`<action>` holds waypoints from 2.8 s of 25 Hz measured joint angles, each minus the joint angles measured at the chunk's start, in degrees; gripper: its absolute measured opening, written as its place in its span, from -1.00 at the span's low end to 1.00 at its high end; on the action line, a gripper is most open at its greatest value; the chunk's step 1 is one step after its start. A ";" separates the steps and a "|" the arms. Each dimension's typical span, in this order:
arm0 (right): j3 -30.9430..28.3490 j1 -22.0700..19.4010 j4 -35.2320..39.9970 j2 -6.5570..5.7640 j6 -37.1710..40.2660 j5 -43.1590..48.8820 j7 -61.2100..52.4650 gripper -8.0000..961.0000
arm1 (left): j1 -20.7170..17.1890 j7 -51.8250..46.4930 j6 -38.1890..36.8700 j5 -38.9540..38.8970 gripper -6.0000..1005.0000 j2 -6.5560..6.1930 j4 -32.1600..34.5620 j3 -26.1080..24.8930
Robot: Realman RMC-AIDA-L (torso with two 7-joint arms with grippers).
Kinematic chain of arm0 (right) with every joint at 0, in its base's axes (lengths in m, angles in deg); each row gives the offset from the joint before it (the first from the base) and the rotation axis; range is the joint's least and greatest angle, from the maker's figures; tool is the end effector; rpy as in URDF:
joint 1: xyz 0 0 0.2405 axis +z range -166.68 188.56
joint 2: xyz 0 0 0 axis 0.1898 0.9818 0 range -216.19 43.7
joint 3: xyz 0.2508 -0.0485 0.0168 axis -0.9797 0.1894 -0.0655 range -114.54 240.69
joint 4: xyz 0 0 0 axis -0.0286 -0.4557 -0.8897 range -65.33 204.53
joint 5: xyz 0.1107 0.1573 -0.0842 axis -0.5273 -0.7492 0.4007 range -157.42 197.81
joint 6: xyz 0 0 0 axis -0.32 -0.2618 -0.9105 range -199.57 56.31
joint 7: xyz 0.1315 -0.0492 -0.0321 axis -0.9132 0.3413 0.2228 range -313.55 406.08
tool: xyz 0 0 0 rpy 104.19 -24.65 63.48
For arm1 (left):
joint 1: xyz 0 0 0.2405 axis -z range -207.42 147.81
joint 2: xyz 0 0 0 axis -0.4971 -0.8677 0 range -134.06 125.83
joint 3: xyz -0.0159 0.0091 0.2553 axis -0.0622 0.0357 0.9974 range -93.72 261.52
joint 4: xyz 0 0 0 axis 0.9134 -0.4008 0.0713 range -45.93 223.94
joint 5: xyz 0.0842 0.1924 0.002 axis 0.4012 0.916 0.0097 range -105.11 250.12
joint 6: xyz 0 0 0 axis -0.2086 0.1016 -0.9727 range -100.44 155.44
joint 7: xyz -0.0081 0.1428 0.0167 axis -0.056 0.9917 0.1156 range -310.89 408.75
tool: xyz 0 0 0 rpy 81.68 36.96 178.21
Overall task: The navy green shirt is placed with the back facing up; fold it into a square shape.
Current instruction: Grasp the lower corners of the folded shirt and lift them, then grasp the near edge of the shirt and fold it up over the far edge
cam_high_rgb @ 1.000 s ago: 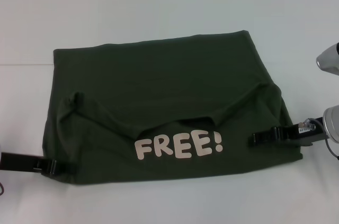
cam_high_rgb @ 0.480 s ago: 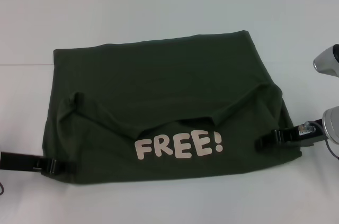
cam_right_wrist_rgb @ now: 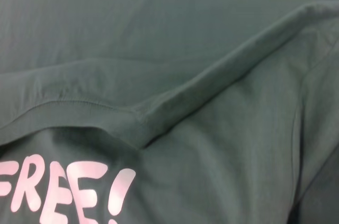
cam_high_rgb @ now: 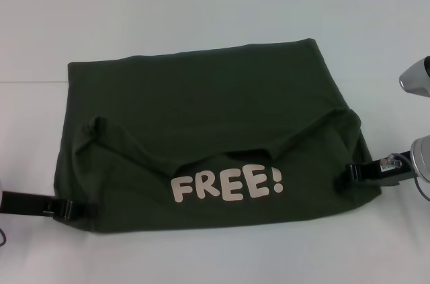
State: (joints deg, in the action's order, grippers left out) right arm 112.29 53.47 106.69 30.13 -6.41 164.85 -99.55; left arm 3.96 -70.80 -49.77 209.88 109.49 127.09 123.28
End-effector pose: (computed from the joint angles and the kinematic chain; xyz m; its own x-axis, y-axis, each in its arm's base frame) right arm 0.2785 0.4025 -0.0033 0.3036 -0.9135 -0.2707 -0.9183 -0.2048 -0.3389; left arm -0.3211 0.3548 0.0290 0.4648 0.8438 0.2683 0.8812 -0.4111 -0.2337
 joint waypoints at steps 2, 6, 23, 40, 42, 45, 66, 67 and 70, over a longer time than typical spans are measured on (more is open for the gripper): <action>0.03 0.03 0.00 -0.08 0.32 0.00 0.06 -0.51 | 0.10 -0.04 -0.32 0.00 -0.91 -0.01 -0.02 0.00; -0.11 0.21 0.05 -0.40 2.25 -0.01 1.08 -0.76 | 0.19 -0.92 -1.60 0.12 -0.91 -0.26 0.07 0.06; 0.32 -1.59 1.75 -1.72 29.45 0.45 15.43 -0.89 | 3.24 -5.90 -25.88 12.46 -0.91 -5.35 -0.03 0.77; 6.00 -7.25 1.68 2.20 37.05 0.54 24.83 -0.89 | 3.30 -3.27 -37.32 16.62 -0.91 -4.86 -0.37 2.71; 6.01 -7.55 1.66 2.15 37.09 0.51 25.25 -0.89 | 3.22 -3.15 -37.43 16.65 -0.91 -4.74 -0.42 2.83; 5.13 -7.76 1.63 1.93 36.88 0.14 25.51 -0.89 | 3.11 -2.56 -37.46 16.32 -0.91 -4.80 -0.47 1.45; -18.07 -7.00 -0.05 -0.41 19.79 -12.11 23.46 -0.89 | 1.82 -3.31 -24.65 11.72 -0.91 -6.57 -0.35 -29.79; -18.03 -7.00 -0.44 -0.33 17.90 -13.15 23.44 -0.89 | 1.53 -3.73 -23.15 10.78 -0.91 -6.33 -0.36 -29.89; -17.68 -6.99 -1.34 0.17 13.17 -16.09 23.98 -0.89 | 0.71 -4.31 -19.59 7.85 -0.91 -5.46 -0.45 -29.94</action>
State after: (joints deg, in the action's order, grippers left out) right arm 94.61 46.49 105.35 30.29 6.77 148.77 -75.57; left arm 4.68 -75.12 -69.37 217.73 104.03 126.64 93.33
